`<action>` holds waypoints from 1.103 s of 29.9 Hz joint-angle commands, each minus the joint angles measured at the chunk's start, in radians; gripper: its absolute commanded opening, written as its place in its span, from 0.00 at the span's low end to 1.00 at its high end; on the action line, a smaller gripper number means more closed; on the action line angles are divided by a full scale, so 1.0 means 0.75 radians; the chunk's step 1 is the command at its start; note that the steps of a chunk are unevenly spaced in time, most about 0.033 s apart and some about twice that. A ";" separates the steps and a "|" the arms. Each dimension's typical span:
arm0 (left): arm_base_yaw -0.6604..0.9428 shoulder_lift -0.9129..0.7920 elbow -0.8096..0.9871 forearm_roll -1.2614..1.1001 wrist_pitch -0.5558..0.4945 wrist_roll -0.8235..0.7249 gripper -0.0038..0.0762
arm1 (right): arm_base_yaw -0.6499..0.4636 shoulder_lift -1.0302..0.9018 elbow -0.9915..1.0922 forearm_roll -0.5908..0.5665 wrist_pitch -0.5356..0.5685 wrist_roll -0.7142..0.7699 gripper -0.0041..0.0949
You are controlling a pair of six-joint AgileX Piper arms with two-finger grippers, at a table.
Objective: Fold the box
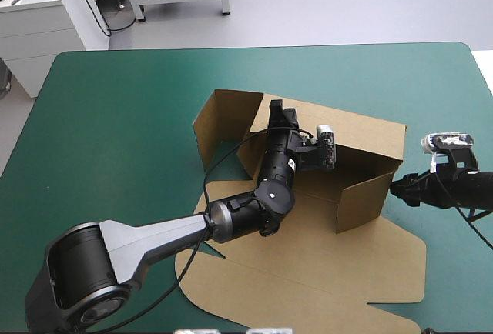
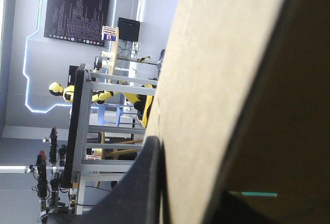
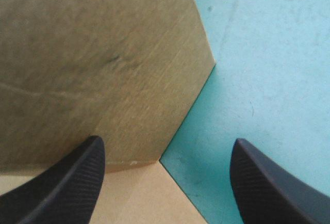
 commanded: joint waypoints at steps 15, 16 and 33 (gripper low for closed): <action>-0.014 -0.023 -0.015 -0.109 -0.109 -0.024 0.04 | 0.017 -0.091 -0.053 0.058 0.003 -0.084 0.69; -0.014 -0.023 -0.015 -0.109 -0.109 -0.024 0.04 | 0.017 -0.085 -0.053 0.066 -0.007 -0.098 0.69; -0.014 -0.023 -0.015 -0.109 -0.122 -0.024 0.04 | 0.017 0.010 -0.051 0.458 -0.120 -0.291 0.69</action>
